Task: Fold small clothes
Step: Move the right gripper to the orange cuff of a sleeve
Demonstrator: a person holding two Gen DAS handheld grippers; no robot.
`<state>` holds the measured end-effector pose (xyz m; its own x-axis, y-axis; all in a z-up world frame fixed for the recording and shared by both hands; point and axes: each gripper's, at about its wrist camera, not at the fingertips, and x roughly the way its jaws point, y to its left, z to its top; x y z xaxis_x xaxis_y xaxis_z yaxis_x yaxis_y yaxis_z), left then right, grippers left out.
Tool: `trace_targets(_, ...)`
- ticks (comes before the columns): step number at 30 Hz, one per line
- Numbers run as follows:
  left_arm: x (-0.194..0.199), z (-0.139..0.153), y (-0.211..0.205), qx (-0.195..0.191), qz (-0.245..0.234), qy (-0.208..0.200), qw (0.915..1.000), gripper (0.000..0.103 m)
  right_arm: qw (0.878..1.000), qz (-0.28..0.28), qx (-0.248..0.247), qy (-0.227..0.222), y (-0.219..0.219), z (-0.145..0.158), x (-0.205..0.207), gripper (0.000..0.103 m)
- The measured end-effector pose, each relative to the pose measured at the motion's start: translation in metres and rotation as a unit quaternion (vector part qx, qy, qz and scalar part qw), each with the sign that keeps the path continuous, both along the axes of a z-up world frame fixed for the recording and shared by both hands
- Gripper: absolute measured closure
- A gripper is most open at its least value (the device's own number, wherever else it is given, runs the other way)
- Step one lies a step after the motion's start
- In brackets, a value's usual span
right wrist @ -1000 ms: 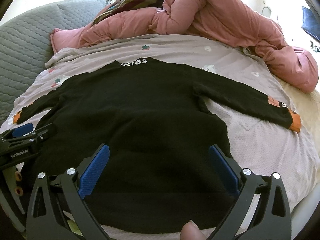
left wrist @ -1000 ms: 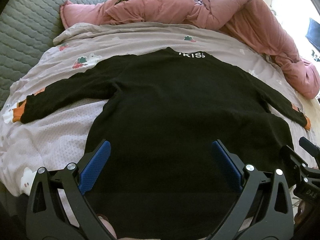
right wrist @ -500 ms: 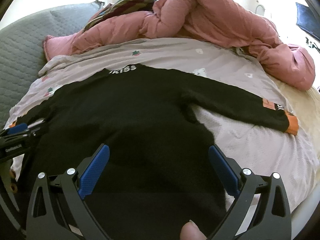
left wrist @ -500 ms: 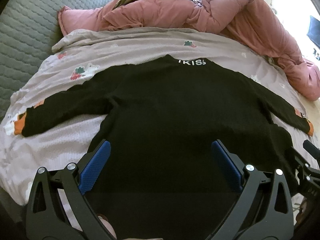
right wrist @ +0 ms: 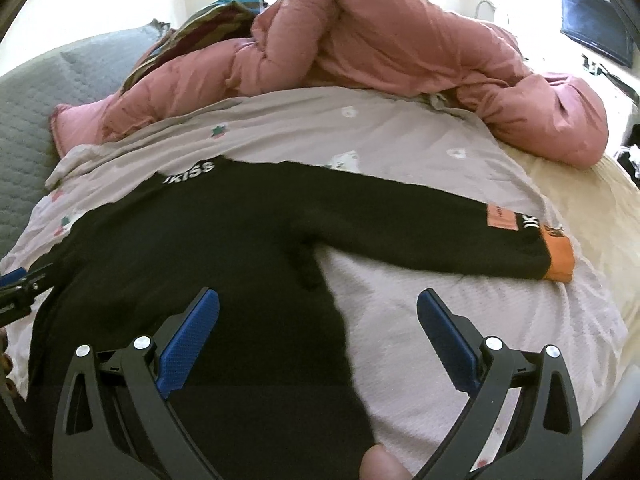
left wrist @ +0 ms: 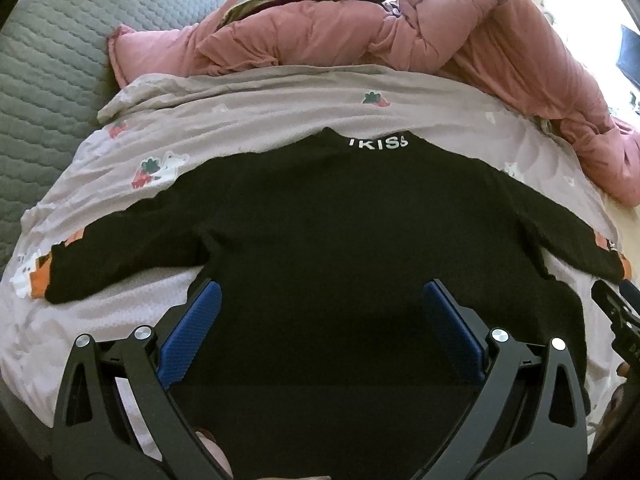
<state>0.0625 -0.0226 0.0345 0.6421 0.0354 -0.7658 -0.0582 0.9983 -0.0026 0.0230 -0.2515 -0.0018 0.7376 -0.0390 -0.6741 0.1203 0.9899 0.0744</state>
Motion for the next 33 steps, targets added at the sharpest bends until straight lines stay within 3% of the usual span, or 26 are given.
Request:
trace_targets(9, 0.019, 0.008, -0.002, -0.01, 0.008, 0.001, 0.9999, 0.008, 0.999, -0.053, 0.006, -0.003, -0.048, 0.0, 0.012, 0.004)
trace_targets(22, 0.046, -0.004, 0.003, -0.017, 0.021, 0.016, 0.9995, 0.008, 0.992, -0.125, 0.004, 0.014, -0.121, -0.01, 0.023, 0.004)
trace_targets(33, 0.074, -0.011, 0.0, -0.014, 0.017, 0.017, 0.9996, 0.008, 0.979, -0.2, 0.011, 0.033, -0.187, -0.018, 0.027, 0.004)
